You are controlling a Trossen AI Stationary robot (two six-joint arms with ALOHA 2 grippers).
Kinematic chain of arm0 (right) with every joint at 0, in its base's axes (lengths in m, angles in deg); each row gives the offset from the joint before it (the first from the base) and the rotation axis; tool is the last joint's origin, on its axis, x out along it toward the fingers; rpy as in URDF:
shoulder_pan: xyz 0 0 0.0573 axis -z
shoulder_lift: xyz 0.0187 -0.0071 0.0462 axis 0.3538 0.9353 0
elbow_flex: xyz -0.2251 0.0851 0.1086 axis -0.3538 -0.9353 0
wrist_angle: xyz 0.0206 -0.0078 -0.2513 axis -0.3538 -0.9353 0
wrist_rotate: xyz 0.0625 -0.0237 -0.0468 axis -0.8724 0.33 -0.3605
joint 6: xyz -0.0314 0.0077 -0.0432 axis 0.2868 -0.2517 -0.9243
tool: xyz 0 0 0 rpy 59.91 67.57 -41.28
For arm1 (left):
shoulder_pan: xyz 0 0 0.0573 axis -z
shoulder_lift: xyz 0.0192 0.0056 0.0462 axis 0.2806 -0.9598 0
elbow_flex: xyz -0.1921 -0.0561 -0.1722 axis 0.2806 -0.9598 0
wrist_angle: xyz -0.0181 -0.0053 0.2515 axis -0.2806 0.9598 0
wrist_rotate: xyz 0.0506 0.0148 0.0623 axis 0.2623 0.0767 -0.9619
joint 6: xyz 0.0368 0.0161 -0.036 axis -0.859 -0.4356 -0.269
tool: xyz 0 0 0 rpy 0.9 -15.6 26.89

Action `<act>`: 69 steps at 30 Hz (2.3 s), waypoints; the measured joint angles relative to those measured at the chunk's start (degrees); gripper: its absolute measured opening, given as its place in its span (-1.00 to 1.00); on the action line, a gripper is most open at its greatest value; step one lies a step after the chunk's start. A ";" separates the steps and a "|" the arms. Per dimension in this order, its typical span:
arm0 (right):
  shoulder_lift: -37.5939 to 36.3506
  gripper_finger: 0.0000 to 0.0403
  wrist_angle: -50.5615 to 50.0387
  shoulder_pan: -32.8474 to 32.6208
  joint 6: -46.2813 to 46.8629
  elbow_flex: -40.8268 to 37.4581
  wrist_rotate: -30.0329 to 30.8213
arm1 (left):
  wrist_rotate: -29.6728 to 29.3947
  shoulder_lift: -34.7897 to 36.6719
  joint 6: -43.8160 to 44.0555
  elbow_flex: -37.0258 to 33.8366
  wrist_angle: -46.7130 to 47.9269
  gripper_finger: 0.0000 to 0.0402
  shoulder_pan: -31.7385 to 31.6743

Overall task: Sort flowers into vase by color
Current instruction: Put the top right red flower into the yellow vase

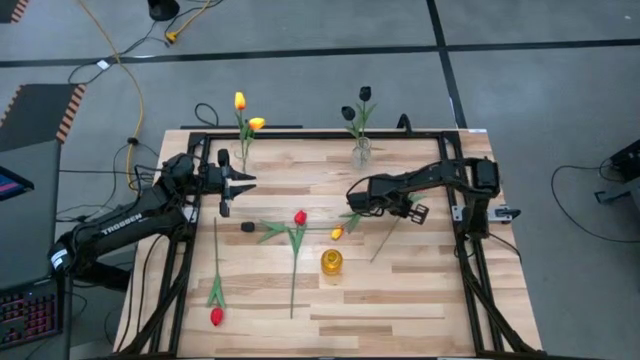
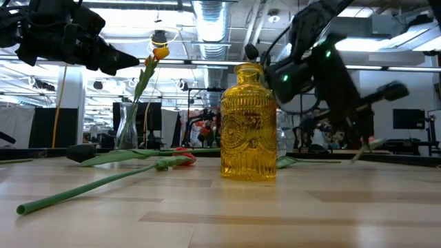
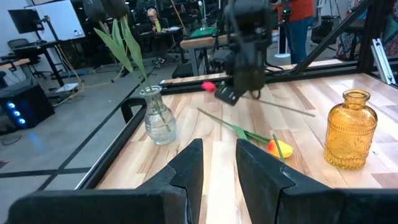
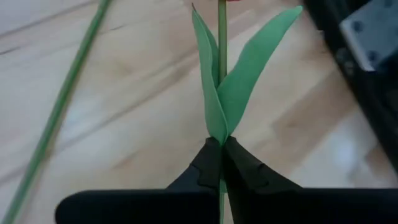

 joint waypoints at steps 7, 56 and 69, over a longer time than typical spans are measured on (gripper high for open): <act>-8.08 -0.82 -3.80 -5.22 0.10 0.04 8.03 | 0.00 0.01 0.06 0.00 -0.02 -0.58 0.00; -17.83 -0.82 92.99 -29.58 -103.01 0.15 53.31 | -0.04 -0.01 2.55 0.00 -0.04 -0.58 -0.02; -14.81 -0.82 109.36 -30.38 -116.77 0.13 37.16 | -0.07 0.01 2.67 0.00 -0.06 -0.58 -0.02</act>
